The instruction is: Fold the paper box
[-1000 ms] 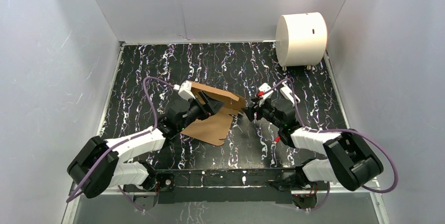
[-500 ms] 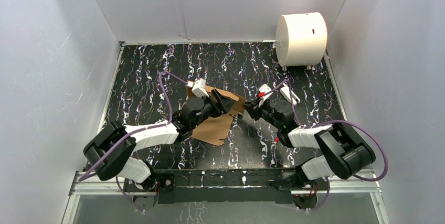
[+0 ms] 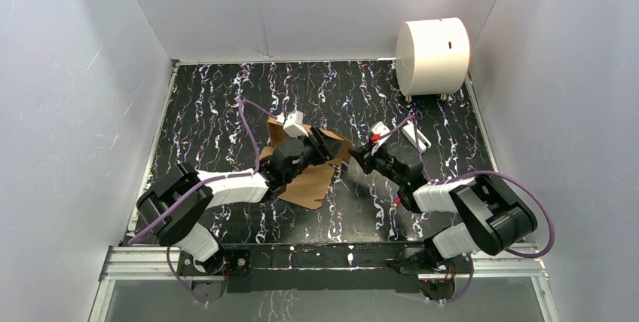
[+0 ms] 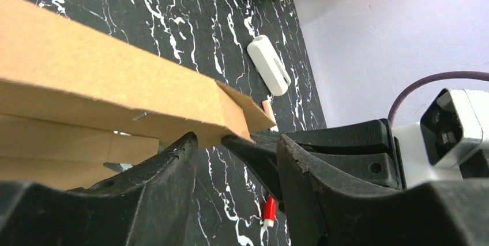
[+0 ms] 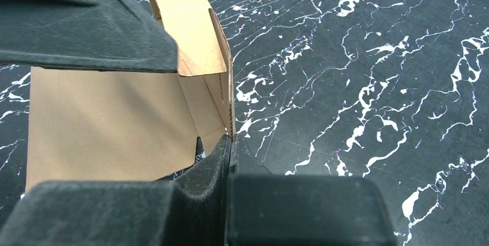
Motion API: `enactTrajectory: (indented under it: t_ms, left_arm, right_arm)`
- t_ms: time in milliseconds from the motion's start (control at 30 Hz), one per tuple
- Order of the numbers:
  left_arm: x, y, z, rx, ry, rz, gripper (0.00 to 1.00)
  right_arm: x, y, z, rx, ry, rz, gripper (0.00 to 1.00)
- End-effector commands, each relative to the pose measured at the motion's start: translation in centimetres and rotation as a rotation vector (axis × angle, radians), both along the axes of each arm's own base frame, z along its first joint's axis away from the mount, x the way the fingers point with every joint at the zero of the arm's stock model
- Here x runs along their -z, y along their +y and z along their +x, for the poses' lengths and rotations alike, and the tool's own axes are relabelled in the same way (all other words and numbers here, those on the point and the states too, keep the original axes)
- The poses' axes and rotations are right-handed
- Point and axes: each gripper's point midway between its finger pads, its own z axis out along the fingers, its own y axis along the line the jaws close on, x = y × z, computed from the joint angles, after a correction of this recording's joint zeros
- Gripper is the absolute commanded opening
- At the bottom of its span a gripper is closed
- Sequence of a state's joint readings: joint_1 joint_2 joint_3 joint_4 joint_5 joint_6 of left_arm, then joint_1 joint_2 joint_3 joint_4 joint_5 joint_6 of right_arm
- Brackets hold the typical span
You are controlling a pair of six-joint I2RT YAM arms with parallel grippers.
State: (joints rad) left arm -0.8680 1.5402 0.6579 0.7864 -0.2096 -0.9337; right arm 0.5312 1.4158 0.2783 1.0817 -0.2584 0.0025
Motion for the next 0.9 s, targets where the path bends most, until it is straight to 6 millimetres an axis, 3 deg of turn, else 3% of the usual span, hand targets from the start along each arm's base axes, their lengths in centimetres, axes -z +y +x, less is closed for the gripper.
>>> enactTrajectory:
  t_ms: [0, 533, 867]
  left_arm:
    - [-2.2, -0.6, 1.5, -0.045, -0.073, -0.03, 0.49]
    - [-1.8, -0.1, 2.4, -0.076, -0.135, 0.048, 0.25]
    - [-0.5, 0.3, 2.6, 0.011, -0.301, 0.3, 0.11]
  right_arm:
    - [-1.5, 0.2, 0.1, -0.012, -0.064, 0.038, 0.04]
    - [-1.4, 0.4, -0.4, -0.037, -0.072, 0.039, 0.0]
    - [-1.4, 0.4, -0.3, -0.045, -0.085, 0.028, 0.0]
